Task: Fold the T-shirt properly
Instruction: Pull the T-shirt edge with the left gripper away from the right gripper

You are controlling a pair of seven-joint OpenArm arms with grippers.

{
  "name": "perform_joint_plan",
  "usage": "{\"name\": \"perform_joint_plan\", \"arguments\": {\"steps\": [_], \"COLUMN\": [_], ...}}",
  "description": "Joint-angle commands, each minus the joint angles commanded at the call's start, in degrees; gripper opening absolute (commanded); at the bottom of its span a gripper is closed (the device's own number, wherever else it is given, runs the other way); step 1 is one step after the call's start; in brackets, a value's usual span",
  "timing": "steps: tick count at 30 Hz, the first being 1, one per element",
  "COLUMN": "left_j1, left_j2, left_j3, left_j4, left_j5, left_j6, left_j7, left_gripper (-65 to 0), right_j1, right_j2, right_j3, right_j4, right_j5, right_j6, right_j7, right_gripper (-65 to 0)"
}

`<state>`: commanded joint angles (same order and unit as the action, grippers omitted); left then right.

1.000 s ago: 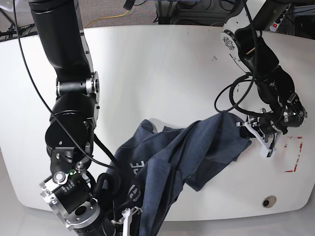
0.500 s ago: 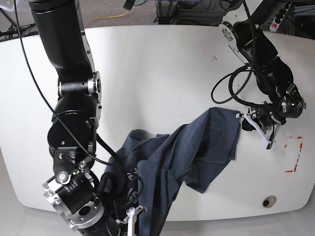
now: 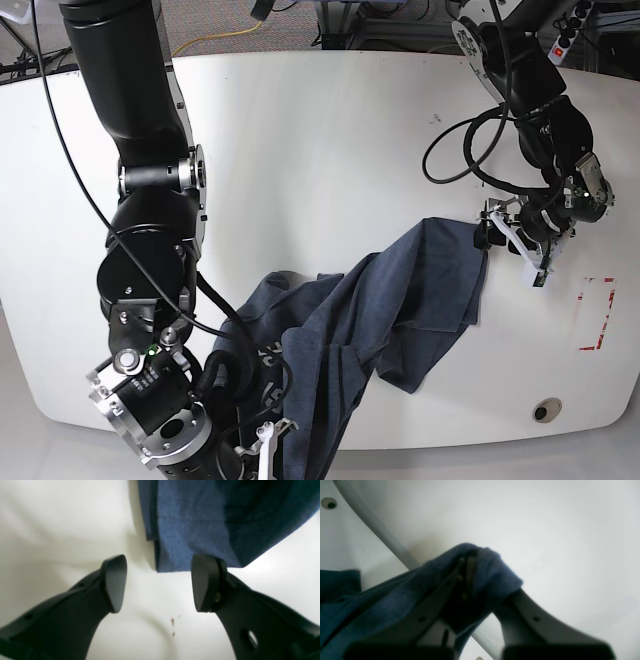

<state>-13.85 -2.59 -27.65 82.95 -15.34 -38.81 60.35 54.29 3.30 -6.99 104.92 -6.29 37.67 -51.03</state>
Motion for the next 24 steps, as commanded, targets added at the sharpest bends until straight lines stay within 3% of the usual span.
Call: {"name": "perform_joint_plan", "arguments": {"steps": [6,21,24], "left_j1": [0.2,-0.3,-0.3], "left_j2": [-0.1,0.0,0.0], "left_j3": [0.6,0.7,0.7], "left_j4": [-6.2,-13.1,-13.2], "left_j5": [-0.1,0.0,0.0], "left_j6": [-0.2,-0.1,-0.1], "left_j7": [-4.2,-6.7,-6.7], "left_gripper": [-26.8,-27.4,-36.5], "right_j1": [-1.0,-1.1,-1.1], "right_j2": [0.0,0.0,0.0], "right_j3": [0.0,0.0,0.0], "right_j4": [0.0,0.0,0.0], "right_j5": [0.0,0.0,0.0], "right_j6": [0.0,0.0,0.0], "right_j7": [0.0,0.0,0.0], "right_gripper": [-64.8,-64.8,-64.8]}}
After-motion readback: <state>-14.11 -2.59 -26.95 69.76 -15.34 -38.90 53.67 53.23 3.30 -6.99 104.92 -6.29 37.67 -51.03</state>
